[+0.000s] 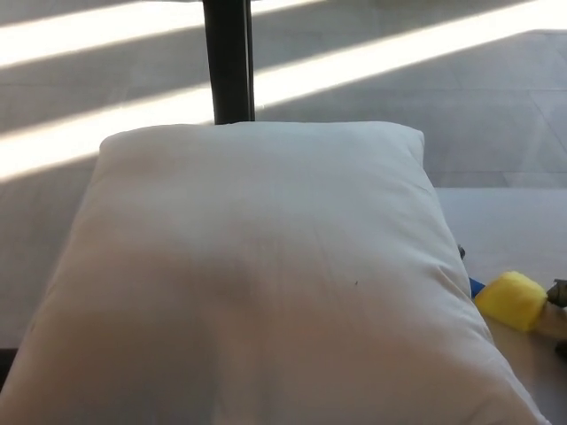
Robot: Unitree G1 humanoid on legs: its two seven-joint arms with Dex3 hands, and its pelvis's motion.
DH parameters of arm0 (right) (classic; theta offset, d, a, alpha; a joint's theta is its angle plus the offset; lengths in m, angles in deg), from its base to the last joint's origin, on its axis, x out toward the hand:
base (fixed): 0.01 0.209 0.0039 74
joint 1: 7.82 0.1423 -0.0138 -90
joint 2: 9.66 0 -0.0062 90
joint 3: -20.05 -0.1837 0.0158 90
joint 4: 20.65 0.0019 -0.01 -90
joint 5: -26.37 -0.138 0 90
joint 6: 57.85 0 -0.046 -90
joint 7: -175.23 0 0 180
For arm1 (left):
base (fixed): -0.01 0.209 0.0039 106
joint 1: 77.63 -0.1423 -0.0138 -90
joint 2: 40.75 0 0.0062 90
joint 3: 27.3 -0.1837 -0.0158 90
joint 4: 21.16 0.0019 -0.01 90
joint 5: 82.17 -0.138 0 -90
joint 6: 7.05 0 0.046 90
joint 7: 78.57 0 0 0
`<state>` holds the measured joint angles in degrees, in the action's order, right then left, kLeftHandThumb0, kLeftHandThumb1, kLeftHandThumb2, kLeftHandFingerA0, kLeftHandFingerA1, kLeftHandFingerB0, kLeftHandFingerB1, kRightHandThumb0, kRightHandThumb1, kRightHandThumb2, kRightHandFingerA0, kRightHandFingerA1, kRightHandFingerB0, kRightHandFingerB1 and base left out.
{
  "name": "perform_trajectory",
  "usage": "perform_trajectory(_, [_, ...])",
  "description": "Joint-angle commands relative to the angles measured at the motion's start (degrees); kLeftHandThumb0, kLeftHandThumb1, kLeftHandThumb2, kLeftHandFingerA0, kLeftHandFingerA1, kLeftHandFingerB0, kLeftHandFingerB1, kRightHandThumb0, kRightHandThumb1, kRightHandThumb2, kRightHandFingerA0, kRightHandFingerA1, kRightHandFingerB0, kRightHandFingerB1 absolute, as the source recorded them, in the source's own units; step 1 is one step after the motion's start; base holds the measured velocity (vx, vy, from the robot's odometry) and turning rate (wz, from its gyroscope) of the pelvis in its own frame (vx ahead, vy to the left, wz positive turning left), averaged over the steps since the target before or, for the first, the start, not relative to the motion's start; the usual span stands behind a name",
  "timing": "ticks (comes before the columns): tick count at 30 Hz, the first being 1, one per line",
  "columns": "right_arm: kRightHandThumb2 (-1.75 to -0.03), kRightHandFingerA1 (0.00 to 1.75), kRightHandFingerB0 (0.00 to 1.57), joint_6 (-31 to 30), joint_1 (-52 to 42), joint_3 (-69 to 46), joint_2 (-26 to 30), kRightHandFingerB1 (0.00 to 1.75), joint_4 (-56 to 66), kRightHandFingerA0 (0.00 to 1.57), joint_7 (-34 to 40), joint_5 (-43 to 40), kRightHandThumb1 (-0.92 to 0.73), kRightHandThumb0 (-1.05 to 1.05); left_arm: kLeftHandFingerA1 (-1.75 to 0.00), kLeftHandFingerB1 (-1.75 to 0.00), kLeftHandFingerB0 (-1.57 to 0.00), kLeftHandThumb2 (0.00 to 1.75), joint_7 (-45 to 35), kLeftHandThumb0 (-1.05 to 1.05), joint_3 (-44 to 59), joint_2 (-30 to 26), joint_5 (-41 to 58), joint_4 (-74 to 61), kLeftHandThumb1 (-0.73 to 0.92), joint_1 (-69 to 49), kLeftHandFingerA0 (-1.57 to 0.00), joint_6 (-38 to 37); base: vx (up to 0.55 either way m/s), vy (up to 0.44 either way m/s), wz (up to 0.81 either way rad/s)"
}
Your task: A hammer is kept on the right hand side and a pillow is kept on the left hand side on the desk infront of the robot and the robot uses its right hand to pick up the hammer and makes a downward swinging motion to hit the pillow
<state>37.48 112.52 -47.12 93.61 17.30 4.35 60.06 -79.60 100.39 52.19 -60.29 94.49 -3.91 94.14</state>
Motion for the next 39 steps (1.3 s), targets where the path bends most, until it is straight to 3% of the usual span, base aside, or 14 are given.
perform_trajectory(1, [-0.89,1.75,0.71,-4.3,-5.3,-11.1,-6.8,1.55,-1.0,0.81,-7.5,-14.2,-0.62,-0.15,-0.46,-0.45,-0.57,0.62,-0.7,-0.49,0.5,-0.6,0.6,1.1,0.73,-1.0,-0.6,0.5,0.0,0.0,0.0])
perform_trajectory(5, [-0.98,1.75,0.6,-6.9,-4.6,-19.9,-9.4,1.69,-0.4,0.88,-7.8,-20.5,-0.6,-0.2,-0.46,-0.46,-0.57,0.62,-1.4,-0.49,0.7,-1.0,0.8,2.8,0.73,-0.6,-0.59,-0.3,0.0,0.0,0.0])
perform_trajectory(8, [-0.85,1.75,0.65,-15.3,-1.7,-26.5,-11.7,1.21,0.0,0.86,-5.1,-23.7,-0.73,-0.25,-0.47,-0.46,-0.56,0.62,-1.4,-0.49,0.7,-0.7,1.1,1.4,0.74,-1.2,-0.6,0.2,0.0,0.0,0.0])
perform_trajectory(14, [-0.85,1.71,0.66,-18.7,-0.6,-32.3,-11.7,1.42,1.8,0.9,-3.5,-23.8,-0.62,-0.22,-0.63,-0.57,-0.43,1.0,-1.2,-0.46,1.0,-0.6,1.3,0.8,0.6,-1.5,-0.51,0.7,0.0,0.0,0.0])
perform_trajectory(15, [-0.85,1.71,0.66,-18.6,-0.8,-32.8,-11.6,1.42,2.1,0.9,-3.9,-23.4,-0.62,-0.22,-0.63,-0.57,-0.43,1.0,-1.2,-0.46,0.9,-0.6,1.4,0.4,0.6,-1.6,-0.51,0.9,0.0,0.0,0.0])
perform_trajectory(16, [-0.75,1.54,0.83,-16.1,-1.6,-31.6,-11.1,1.12,2.2,0.85,-3.3,-21.3,-0.65,-0.31,-0.47,-0.44,-0.62,0.62,-3.2,-0.53,1.1,-5.5,-0.6,22.2,0.72,7.4,-0.63,-7.2,0.0,0.0,0.0])
perform_trajectory(26, [-1.08,1.73,0.89,-13.9,-1.5,-34.4,-11.1,1.4,1.8,0.91,-4.5,-21.7,-0.47,-0.26,-0.46,-0.43,-0.59,0.62,-5.1,-0.52,1.5,-7.2,0.2,28.7,0.73,8.7,-0.62,-11.2,0.0,0.0,0.0])
perform_trajectory(27, [-1.1,1.32,1.02,-14.0,-1.4,-34.6,-11.1,1.2,2.0,1.15,-4.5,-21.7,-0.47,-0.34,-0.45,-0.43,-0.59,0.62,-5.1,-0.52,1.7,-7.7,0.3,30.4,0.72,9.3,-0.63,-11.6,0.0,0.0,0.0])
perform_trajectory(28, [-1.16,1.75,0.86,-12.7,-1.9,-34.9,-11.0,1.52,2.7,0.92,-5.3,-22.2,-0.46,-0.28,-0.47,-0.44,-0.61,0.62,-4.9,-0.52,1.4,-7.8,0.0,30.7,0.72,9.4,-0.64,-12.0,0.0,0.0,0.0])
perform_trajectory(31, [-1.2,1.75,0.87,-12.8,-2.5,-35.6,-11.2,1.52,4.7,0.97,-6.8,-23.4,-0.43,-0.25,-0.48,-0.44,-0.61,0.62,-5.7,-0.52,1.4,-8.2,0.2,32.0,0.73,9.6,-0.63,-13.0,0.0,0.0,0.0])
perform_trajectory(32, [-1.14,1.39,1.05,-13.4,-2.2,-36.4,-11.9,1.26,5.1,1.23,-6.8,-24.3,-0.43,-0.33,-0.47,-0.44,-0.61,0.62,-5.6,-0.52,1.4,-8.4,0.1,32.7,0.72,9.6,-0.63,-13.4,0.0,0.0,0.0])
perform_trajectory(34, [-1.12,1.37,1.04,-14.6,-2.0,-37.5,-12.7,1.25,6.2,1.22,-5.8,-25.1,-0.43,-0.34,-0.47,-0.44,-0.6,0.62,-5.8,-0.52,1.4,-8.5,0.2,33.2,0.72,9.7,-0.63,-13.8,0.0,0.0,0.0])
perform_trajectory(35, [-1.08,1.75,0.73,-15.1,-2.1,-38.4,-13.5,1.46,6.7,1.04,-5.7,-26.1,-0.5,-0.23,-0.46,-0.44,-0.59,0.62,-6.3,-0.52,1.5,-8.7,0.4,33.8,0.73,9.4,-0.62,-14.1,0.0,0.0,0.0])
perform_trajectory(39, [-1.04,1.75,0.74,-19.3,-2.2,-43.0,-16.2,1.65,13.0,0.97,-8.4,-32.2,-0.58,-0.2,-0.47,-0.45,-0.62,0.62,-6.7,-0.53,1.5,-8.9,0.5,35.3,0.73,9.4,-0.61,-15.1,0.0,0.0,0.0])
